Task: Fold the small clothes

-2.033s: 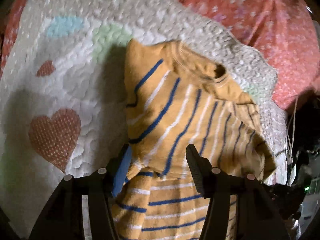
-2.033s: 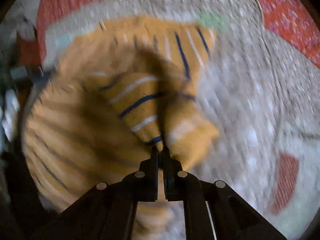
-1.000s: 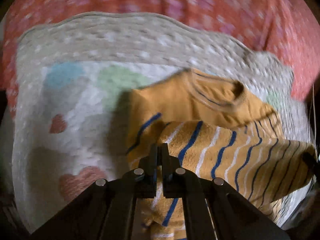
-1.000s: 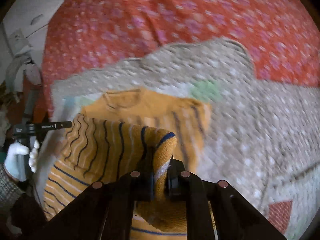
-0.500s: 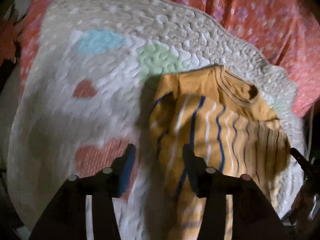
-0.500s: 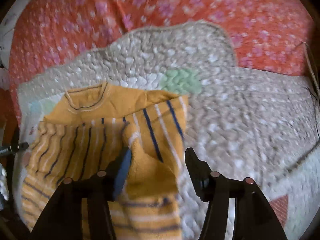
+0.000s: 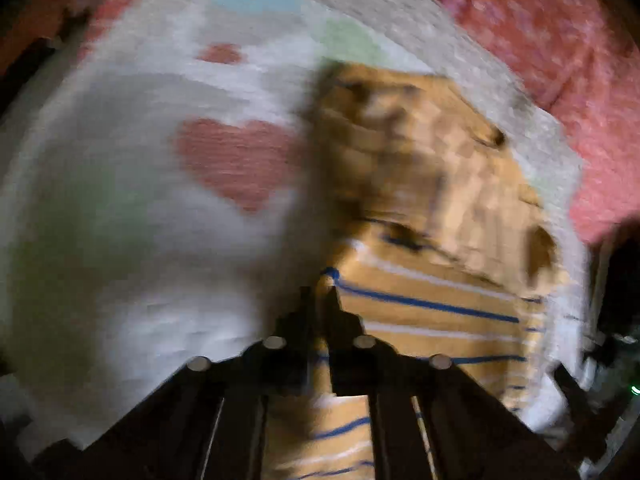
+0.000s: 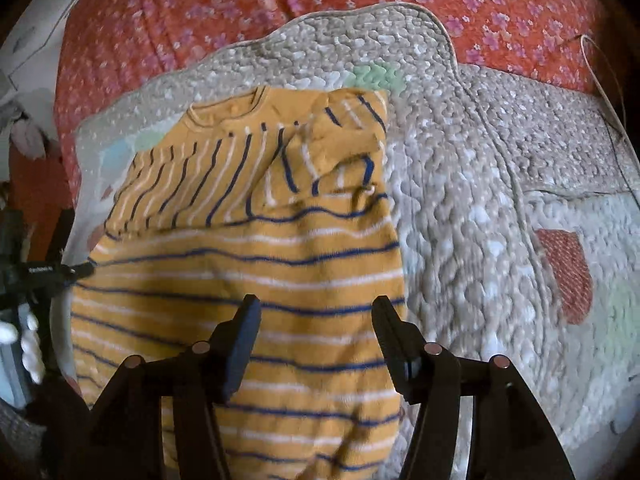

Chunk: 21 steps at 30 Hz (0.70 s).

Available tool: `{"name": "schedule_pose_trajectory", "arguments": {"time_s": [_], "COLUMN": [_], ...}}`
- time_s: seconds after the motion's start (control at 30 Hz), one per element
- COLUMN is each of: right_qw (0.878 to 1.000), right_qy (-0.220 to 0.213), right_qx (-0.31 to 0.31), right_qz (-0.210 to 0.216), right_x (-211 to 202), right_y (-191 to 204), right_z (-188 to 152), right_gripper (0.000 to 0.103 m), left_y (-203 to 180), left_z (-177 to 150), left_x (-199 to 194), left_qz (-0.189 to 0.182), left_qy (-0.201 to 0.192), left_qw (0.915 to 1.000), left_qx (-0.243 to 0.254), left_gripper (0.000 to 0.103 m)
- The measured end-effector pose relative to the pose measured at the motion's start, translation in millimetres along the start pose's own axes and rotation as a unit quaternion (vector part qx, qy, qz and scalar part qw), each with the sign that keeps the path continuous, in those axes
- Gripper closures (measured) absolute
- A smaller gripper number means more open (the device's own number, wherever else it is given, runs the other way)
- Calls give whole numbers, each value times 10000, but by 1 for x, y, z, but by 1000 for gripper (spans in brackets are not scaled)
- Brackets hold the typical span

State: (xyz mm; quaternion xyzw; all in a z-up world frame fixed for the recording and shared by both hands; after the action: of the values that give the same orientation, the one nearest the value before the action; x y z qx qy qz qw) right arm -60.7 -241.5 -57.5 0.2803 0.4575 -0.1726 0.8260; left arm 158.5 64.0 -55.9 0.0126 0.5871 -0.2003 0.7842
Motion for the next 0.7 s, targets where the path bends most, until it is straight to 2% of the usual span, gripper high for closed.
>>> {"name": "schedule_pose_trajectory", "arguments": {"time_s": [0.03,0.07,0.13,0.2,0.23,0.3,0.4,0.5,0.53,0.57,0.6,0.7], "right_qw": [10000,9999,9993,9984,9978,9966,9911,9798,9770,9748,9733,9853], "right_qy": [-31,-63,-208,-340,-384,-406,-234,-80,68,311,439,-61], "right_qx": [33,94,297,445,540,721,1295,2000,2128,2198,2241,1667], "right_qz": [-66,-77,-48,-3,7,-52,-184,48,111,206,220,359], "right_x": [-2,-3,-7,-6,-3,10,46,72,81,90,93,61], "right_y": [-4,-7,-10,-9,-8,-8,-16,-24,-23,-20,-16,12], "right_z": [2,6,23,43,55,76,102,115,117,119,122,148], "right_gripper": [41,41,41,41,41,41,41,42,49,87,95,96], "left_y": [18,29,45,57,59,61,54,41,35,33,30,26], "left_z": [-5,-9,-20,-27,-28,-32,-28,-16,-14,-15,-15,-14], "left_x": [-5,-7,-10,-19,-22,-25,-25,-23,-20,-17,-12,-9], "left_qz": [363,421,-51,-690,-794,-934,-1226,-1252,-1271,-1277,-1304,-1418], "left_qy": [-31,-58,-126,-471,-638,-913,-973,-1055,-1018,-982,-898,-858], "left_qw": [9993,9990,9989,9938,9921,9890,9855,9856,9861,9864,9869,9858], "left_qx": [-62,-123,-443,-734,-725,-690,-657,-413,-343,-316,-295,-282], "left_gripper": [103,103,103,100,96,71,70,69,69,68,68,68]}}
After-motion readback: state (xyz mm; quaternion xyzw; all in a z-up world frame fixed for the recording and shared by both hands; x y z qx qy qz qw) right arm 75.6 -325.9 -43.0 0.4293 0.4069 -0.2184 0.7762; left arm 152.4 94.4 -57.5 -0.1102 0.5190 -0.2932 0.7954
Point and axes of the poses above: each gripper's, at about its wrist camera, not at the fingertips, and x roughly the way its jaws point, y to its left, z to its top, the point moved 9 cm from there along x, roughly the way its jaws point, and after that the axes turned 10 degrees about x, right-handed, at the moved point
